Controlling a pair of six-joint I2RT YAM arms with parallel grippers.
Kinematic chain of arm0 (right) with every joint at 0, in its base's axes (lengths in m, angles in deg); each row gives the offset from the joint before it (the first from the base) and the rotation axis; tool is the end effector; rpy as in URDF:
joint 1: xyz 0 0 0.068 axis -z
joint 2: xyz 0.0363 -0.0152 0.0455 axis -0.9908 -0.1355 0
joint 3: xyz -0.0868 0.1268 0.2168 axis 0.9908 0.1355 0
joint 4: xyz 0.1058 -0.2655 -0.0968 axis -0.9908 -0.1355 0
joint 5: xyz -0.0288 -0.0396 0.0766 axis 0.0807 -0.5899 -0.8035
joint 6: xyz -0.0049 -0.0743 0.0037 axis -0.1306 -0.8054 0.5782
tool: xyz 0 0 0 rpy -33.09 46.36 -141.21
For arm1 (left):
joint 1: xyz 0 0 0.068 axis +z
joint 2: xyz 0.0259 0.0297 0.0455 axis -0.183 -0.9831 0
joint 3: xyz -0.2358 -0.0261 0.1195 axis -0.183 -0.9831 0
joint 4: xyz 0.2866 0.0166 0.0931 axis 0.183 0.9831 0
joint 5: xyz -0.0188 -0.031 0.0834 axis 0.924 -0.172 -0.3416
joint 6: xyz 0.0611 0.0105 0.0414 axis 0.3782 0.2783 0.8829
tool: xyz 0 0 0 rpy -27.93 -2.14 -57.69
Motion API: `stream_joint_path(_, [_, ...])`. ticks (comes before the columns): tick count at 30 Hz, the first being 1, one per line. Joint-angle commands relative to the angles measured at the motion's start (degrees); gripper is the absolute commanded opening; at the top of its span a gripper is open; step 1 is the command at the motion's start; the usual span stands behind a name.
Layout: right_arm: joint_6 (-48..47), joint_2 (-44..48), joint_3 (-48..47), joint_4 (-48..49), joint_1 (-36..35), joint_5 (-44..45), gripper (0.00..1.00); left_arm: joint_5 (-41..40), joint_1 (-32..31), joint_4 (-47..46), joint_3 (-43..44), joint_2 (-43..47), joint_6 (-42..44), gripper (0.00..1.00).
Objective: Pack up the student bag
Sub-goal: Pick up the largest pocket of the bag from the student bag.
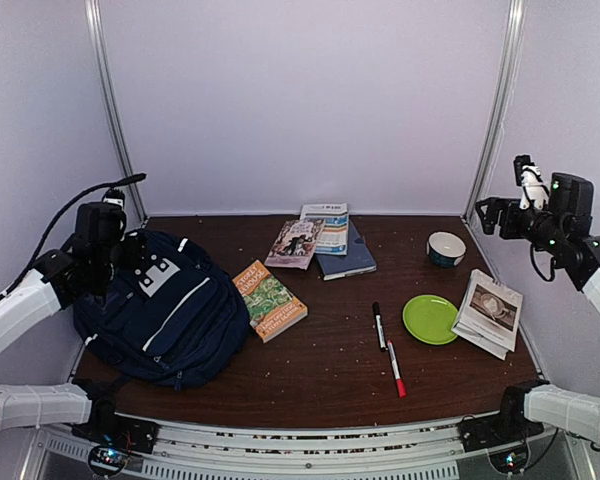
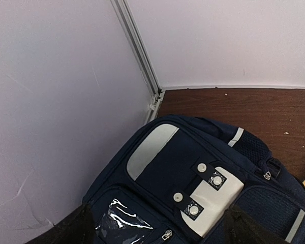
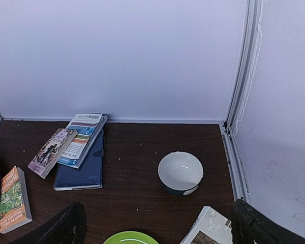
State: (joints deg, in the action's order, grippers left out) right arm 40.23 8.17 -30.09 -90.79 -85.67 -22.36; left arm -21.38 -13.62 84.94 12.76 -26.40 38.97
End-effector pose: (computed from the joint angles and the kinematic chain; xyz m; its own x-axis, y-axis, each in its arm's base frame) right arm 0.2605 0.0251 0.3669 -0.2842 0.0296 -0.9583 -0.1893 0.9781 0.0863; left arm 0.2622 -0.0722 0.2885 -0.3787 -0.0048 -0.9255 -0.3109 0.9425 0.1223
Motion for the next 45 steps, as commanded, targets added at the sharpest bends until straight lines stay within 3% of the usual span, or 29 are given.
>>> stream_joint_path(1, [-1.66, -3.46, 0.04, 1.48, -0.12, -0.04, 1.0, 6.55, 1.67, 1.18, 4.96, -4.43, 2.23, 0.88])
stream_joint_path(7, [-6.23, -9.52, -1.59, 1.37, -1.94, -5.24, 0.99, 13.57, -1.62, 7.1, 13.78, -13.33, 4.08, 0.86])
stream_joint_path(14, [-13.0, -17.43, -5.47, -1.08, -12.19, -9.74, 0.89, 23.22, -6.09, 13.66, 22.6, -20.19, 5.75, 0.83])
stream_joint_path(19, [-15.52, -23.9, -9.14, -3.01, -21.78, -13.63, 0.76, 28.37, -9.61, 20.34, 25.03, -21.47, 5.74, 0.62])
stream_joint_path(22, [-15.98, -26.39, -9.32, -2.84, -25.95, -15.04, 0.73, 28.51, -12.11, 24.12, 24.05, -20.96, 1.96, 0.57])
stream_joint_path(27, [-16.15, -28.38, -8.93, -2.86, -29.33, -16.29, 0.71, 28.16, -17.29, 26.84, 19.39, -19.94, -4.52, 0.67])
stream_joint_path(36, [-15.52, -29.66, -9.19, -1.67, -30.37, -16.35, 0.71, 26.57, -28.2, 28.59, 14.57, -23.74, -10.88, 0.69])
stream_joint_path(45, [-16.4, -29.84, -7.89, 0.37, -30.46, -16.21, 0.72, 17.78, -29.27, 32.77, 13.65, -33.01, -20.29, 0.75])
